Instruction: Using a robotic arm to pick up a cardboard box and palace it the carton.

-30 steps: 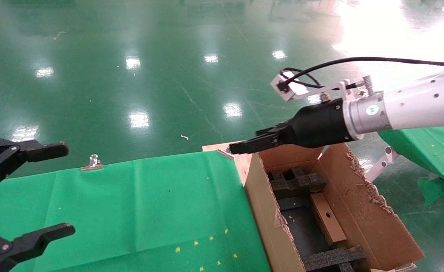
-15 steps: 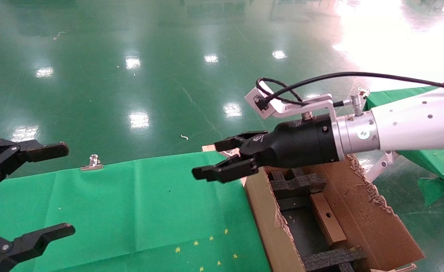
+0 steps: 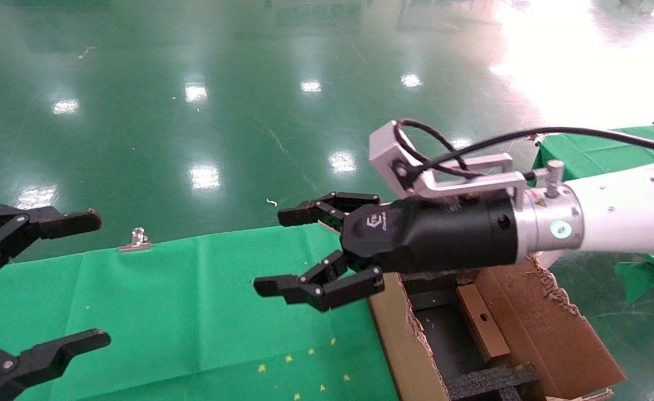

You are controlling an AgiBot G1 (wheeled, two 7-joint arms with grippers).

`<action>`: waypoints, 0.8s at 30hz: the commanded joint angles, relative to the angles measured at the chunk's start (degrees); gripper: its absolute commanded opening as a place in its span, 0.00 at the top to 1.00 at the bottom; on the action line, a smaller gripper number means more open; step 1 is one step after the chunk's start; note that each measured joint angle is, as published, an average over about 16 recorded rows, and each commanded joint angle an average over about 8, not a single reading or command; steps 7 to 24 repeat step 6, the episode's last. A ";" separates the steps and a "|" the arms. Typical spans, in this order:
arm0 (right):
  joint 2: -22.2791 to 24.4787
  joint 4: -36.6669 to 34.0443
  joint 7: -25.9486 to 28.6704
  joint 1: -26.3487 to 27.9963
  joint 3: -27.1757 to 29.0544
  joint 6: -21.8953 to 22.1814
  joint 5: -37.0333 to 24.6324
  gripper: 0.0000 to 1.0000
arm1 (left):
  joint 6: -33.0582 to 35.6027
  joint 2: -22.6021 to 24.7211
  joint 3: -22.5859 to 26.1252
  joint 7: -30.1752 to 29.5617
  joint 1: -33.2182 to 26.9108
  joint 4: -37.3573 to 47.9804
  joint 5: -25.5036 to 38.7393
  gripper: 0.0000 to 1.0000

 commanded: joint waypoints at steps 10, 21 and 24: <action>-0.16 1.64 -6.03 -6.32 9.00 -3.30 1.78 0.00 | 0.00 0.00 0.00 0.00 0.00 0.00 0.00 0.00; -0.16 1.64 -6.03 -6.32 9.00 -3.30 1.78 0.00 | 0.00 0.00 0.00 0.00 0.00 0.00 0.00 0.00; -0.16 1.64 -6.03 -6.32 9.00 -3.30 1.78 0.00 | 0.00 0.00 0.00 0.00 0.00 0.00 0.00 0.00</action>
